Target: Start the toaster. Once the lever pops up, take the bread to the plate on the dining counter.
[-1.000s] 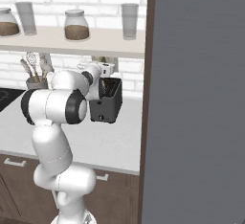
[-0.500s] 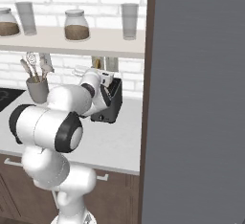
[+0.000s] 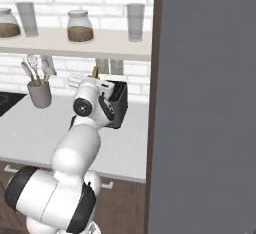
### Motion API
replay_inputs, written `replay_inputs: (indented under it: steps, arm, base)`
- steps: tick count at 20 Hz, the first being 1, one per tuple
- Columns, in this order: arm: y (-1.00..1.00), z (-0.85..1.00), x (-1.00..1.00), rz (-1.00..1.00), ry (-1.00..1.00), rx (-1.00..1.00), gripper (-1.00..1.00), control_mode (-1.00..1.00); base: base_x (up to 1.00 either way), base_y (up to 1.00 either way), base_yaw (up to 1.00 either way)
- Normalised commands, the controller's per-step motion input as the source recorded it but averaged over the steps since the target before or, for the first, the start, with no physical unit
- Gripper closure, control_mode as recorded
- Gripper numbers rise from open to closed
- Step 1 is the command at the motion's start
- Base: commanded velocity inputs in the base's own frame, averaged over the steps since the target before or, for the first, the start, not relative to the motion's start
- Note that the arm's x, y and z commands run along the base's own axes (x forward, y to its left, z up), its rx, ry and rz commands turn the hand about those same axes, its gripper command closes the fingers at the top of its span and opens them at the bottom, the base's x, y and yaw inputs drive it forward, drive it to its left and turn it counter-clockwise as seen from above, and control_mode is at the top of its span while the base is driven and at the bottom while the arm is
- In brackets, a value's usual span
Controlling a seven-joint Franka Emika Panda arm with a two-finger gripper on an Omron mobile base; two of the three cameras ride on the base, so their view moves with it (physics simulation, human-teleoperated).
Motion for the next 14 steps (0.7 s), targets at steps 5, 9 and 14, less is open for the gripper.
replay_inputs:
  steps: [5,9,14]
  arm:
    - [0.0,0.12,-1.0,0.0,0.41,0.0,1.0,-1.0]
    - [0.0,0.0,-1.0,0.0,0.35,-0.01,1.0,-1.0]
    - [0.0,-0.08,-0.99,-0.04,0.23,-0.18,1.0,-1.0]
  base:
    - [0.0,0.0,0.0]
    - [0.0,0.0,0.0]
    - [0.0,0.0,0.0]
